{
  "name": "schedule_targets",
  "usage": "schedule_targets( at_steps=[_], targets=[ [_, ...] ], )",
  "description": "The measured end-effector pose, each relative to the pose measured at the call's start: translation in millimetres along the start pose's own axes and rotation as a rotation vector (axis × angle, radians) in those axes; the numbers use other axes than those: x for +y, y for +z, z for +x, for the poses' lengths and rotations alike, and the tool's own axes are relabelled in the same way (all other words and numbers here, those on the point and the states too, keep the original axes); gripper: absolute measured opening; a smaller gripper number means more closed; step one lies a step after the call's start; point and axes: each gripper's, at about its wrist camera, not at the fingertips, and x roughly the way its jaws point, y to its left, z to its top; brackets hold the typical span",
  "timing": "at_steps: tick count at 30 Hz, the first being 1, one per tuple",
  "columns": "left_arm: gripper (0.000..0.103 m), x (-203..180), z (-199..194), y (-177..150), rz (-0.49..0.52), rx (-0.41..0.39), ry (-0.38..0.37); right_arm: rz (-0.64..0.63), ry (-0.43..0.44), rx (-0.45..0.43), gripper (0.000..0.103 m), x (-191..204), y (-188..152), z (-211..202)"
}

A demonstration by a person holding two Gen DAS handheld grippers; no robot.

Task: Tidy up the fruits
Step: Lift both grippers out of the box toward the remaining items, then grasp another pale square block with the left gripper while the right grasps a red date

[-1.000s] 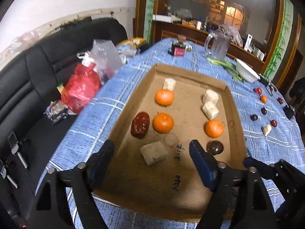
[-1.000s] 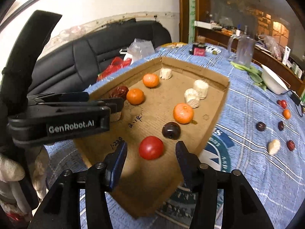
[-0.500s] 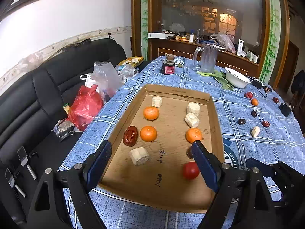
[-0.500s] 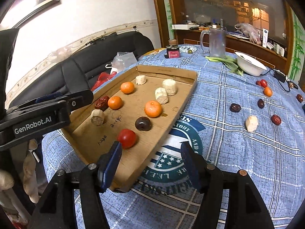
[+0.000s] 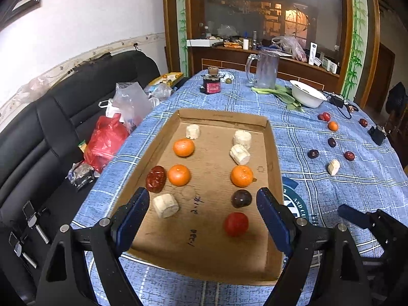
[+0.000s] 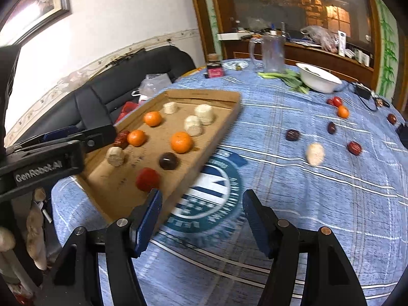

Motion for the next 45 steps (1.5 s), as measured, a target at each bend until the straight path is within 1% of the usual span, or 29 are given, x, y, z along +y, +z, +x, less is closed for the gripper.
schedule_targets(
  at_steps=[5,9,14,20,25,29,32,33,35,37,40,43,45],
  targets=[
    [0.085,-19,8,2,0.028,0.024,-0.06,0.063,-0.1,0.018,0.07,-53,-4,-9],
    [0.085,-52,16,5,0.083,0.042,-0.138,0.114,-0.18,0.03,0.07,-98,-2,-19],
    [0.085,-90,31,9,0.131,0.085,-0.224,0.133,-0.245,0.04,0.07,-133,10,-25],
    [0.085,-125,48,10,0.168,0.139,-0.292,0.189,-0.268,0.063,0.07,-170,24,-16],
    [0.085,-143,61,13,0.181,0.155,-0.309,0.228,-0.269,0.078,0.069,-196,41,0],
    [0.085,-156,75,16,0.192,0.162,-0.301,0.258,-0.265,0.075,0.069,-208,52,16],
    [0.084,-168,89,18,0.199,0.172,-0.321,0.271,-0.27,0.071,0.069,-217,58,29],
    [0.082,-173,96,19,0.198,0.181,-0.334,0.268,-0.273,0.072,0.069,-219,60,32],
    [0.064,-181,105,19,0.195,0.198,-0.356,0.256,-0.286,0.078,0.069,-222,63,40],
    [0.055,-188,119,21,0.179,0.235,-0.382,0.245,-0.289,0.084,0.069,-224,65,46],
    [0.053,-197,131,23,0.165,0.25,-0.411,0.229,-0.286,0.088,0.069,-226,66,54],
    [0.053,-209,139,25,0.179,0.238,-0.428,0.219,-0.283,0.092,0.069,-227,65,59],
    [0.053,-216,142,25,0.2,0.221,-0.424,0.225,-0.271,0.091,0.067,-229,65,60]
  ],
)
